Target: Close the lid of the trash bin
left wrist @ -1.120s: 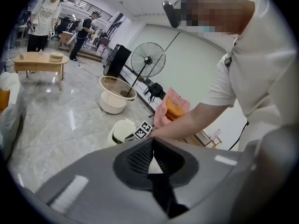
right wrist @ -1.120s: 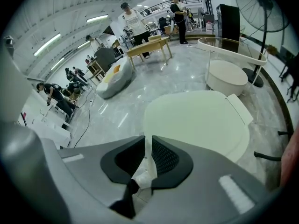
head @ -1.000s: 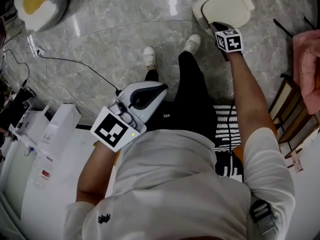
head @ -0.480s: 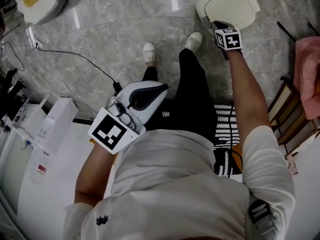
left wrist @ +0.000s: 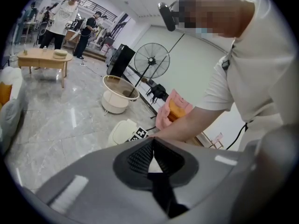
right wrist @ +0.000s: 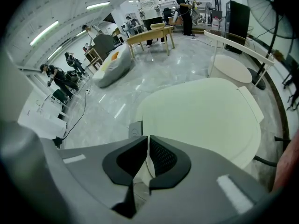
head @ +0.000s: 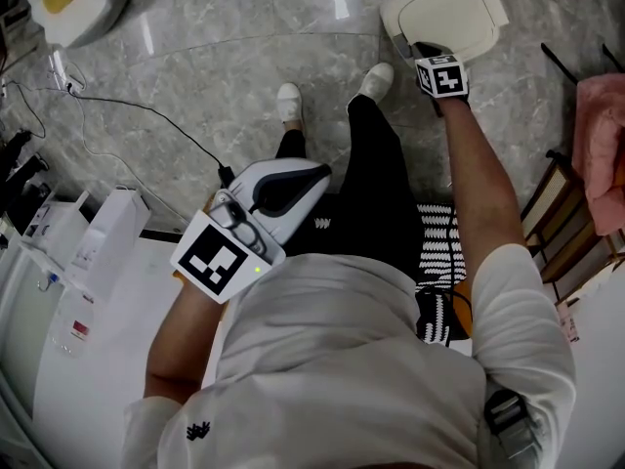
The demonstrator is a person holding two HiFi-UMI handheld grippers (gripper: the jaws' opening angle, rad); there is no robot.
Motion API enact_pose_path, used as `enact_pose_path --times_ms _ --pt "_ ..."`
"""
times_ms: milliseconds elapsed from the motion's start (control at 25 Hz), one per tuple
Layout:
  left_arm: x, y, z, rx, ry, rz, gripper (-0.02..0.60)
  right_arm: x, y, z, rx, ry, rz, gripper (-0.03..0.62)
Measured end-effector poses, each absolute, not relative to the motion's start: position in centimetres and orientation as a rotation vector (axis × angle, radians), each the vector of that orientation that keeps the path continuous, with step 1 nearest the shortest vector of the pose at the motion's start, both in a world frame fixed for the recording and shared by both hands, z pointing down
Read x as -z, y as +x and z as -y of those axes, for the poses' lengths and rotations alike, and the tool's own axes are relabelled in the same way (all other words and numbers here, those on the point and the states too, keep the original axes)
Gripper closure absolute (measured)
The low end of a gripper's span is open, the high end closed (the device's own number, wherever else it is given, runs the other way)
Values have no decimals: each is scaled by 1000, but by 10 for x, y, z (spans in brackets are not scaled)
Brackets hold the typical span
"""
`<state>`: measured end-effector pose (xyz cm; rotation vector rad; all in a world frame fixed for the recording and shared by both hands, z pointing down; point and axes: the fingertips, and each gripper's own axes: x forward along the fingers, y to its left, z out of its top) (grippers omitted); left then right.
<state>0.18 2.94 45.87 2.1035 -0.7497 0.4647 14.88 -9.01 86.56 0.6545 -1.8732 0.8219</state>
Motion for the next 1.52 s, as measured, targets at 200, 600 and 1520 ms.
enact_pose_path --times_ms 200,600,1520 --pt "-458 1 -28 -457 2104 753 523 -867 149 92 -830 655 1858 583" --pt "-428 2 -32 -425 2195 733 523 -825 151 87 -852 703 1866 583" --pt "-328 -59 -96 -364 2591 606 523 -531 94 -18 -798 993 2189 583"
